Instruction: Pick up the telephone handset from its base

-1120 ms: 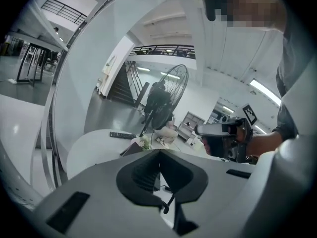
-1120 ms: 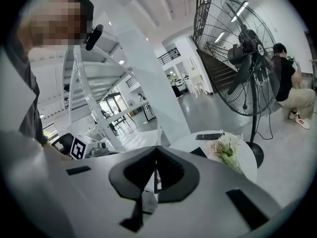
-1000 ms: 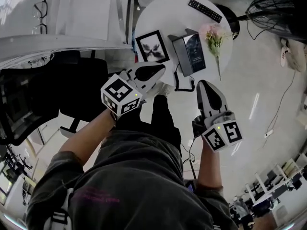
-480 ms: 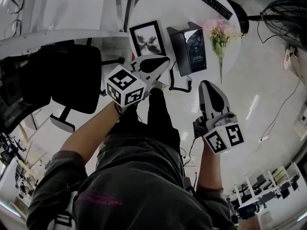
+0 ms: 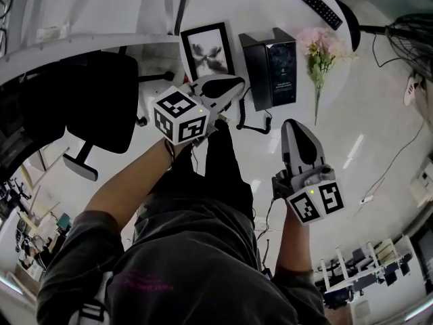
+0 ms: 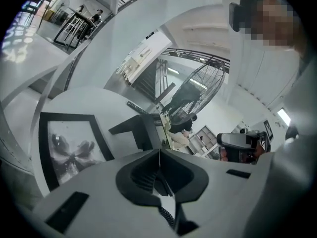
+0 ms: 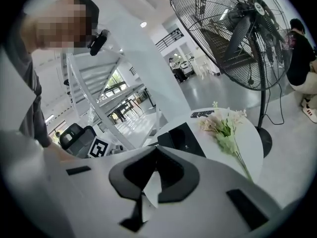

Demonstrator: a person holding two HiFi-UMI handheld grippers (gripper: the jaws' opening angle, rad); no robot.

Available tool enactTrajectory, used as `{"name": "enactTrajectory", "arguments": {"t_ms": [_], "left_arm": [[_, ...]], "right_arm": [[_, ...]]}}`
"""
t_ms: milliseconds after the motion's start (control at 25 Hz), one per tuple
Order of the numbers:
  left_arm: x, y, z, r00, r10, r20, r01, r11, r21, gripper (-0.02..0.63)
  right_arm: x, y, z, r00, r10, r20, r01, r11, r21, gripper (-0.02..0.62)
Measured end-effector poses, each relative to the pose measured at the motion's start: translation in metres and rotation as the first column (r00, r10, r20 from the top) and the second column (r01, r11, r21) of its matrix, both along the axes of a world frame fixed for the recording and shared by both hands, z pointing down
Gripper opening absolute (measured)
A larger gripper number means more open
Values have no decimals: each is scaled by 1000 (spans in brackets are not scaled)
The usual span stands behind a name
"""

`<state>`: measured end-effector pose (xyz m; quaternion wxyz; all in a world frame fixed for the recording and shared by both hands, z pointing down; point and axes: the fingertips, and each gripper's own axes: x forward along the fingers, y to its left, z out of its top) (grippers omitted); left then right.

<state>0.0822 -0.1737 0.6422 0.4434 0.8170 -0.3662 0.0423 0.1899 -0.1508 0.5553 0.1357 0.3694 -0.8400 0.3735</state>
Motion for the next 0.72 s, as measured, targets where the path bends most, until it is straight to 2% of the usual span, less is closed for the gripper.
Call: {"name": "enactTrajectory", "arguments": {"t_ms": [560,720], "left_arm": [[15,-6,27,997,-42,-58,37,994,-98,88],[18,-8,30,997,-38,-67,30,994,-105,98]], "right_arm": [[7,5,20,1000,-8,6,8,999,-38,18],[7,7,23,1000,-13,6,13,999,-45,18]]}}
